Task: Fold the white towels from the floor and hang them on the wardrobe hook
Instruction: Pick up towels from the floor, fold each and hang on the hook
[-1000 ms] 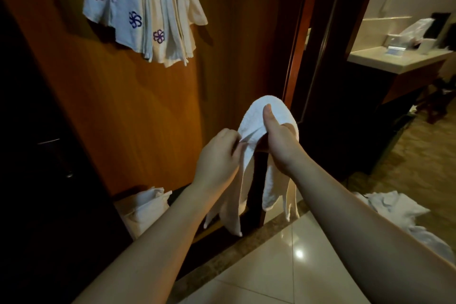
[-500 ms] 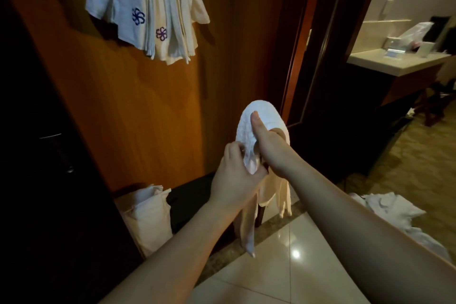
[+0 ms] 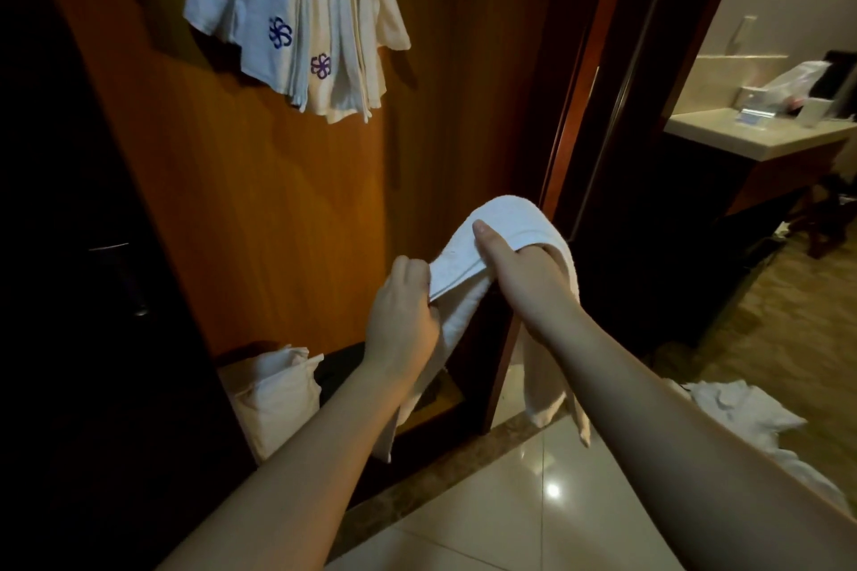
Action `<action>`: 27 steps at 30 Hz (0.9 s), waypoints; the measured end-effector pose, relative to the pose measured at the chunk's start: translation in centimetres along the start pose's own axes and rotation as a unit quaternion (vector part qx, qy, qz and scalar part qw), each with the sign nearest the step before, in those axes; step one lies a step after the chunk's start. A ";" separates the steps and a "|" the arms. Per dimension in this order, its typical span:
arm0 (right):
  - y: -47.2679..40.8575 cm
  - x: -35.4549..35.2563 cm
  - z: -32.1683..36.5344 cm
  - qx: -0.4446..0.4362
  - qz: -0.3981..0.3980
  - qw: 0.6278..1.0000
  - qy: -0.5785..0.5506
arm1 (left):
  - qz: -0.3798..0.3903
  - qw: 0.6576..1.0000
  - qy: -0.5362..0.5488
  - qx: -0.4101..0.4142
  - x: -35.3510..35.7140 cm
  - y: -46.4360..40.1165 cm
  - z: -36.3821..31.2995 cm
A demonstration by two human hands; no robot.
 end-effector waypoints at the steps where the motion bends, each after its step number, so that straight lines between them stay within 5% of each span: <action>1: -0.1 -0.1 0.0 0.006 -0.012 1.000 -0.011 | 0.007 1.000 0.007 -0.001 0.5 0.4 0.1; 15: -0.4 -3.7 1.0 0.024 -0.205 0.956 -0.209 | 0.078 0.987 -0.056 -0.129 5.7 3.7 7.5; 21: -3.1 -3.6 1.3 0.028 -0.116 0.888 -0.444 | 0.060 0.987 -0.070 -0.131 5.5 4.4 11.2; 27: -4.7 -4.4 0.1 0.050 -0.148 0.865 -0.477 | 0.044 0.981 0.004 -0.190 5.0 4.5 14.4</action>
Point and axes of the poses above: each hand's wrist, its own y-axis away from the middle knuckle, its own x-axis out of the palm, z = x × y, the point moved 7 cm from there along -y, towards the middle knuckle, and after that the axes turned 12 degrees about -y, right-handed, at the moved point
